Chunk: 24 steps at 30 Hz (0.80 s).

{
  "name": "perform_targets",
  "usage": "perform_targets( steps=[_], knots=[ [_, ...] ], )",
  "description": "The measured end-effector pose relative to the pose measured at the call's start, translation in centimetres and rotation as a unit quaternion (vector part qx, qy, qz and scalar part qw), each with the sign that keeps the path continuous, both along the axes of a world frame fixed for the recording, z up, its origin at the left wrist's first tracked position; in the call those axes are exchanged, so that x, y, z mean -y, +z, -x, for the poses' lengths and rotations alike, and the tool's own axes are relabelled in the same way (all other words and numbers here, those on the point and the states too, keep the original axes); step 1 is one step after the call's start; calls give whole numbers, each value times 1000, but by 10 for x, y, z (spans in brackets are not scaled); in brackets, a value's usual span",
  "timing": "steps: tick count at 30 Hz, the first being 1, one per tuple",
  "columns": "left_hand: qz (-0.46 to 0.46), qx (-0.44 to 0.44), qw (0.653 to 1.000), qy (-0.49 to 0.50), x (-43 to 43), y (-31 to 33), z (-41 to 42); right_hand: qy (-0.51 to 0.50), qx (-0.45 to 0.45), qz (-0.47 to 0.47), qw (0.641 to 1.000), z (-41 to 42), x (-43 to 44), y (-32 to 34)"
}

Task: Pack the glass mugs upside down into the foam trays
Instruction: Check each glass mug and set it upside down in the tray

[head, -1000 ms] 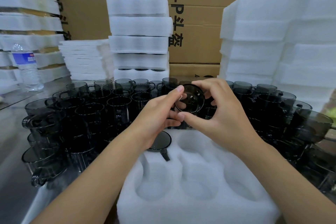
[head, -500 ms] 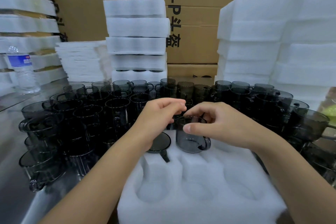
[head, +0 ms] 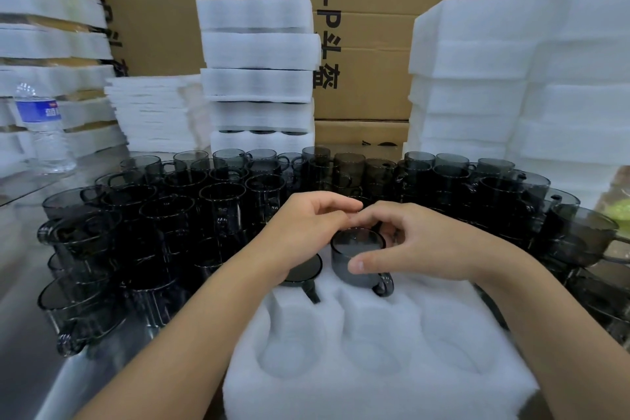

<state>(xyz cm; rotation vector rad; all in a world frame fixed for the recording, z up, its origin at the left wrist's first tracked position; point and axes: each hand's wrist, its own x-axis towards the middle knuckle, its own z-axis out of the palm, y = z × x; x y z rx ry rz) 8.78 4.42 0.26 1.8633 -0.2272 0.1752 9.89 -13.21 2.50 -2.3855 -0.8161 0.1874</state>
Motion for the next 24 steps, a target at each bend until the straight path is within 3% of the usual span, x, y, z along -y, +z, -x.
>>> perform_targets(
  steps=[5,17,24],
  knots=[
    [11,-8,1000,-26,0,1,1,40,-1,41,998,2,4,3],
    [-87,31,993,-79,-1,-2,4,21,-22,66,997,-1,4,-1],
    [-99,37,990,-89,0,0,5,-7,-2,60,998,-4,6,0]
  ],
)
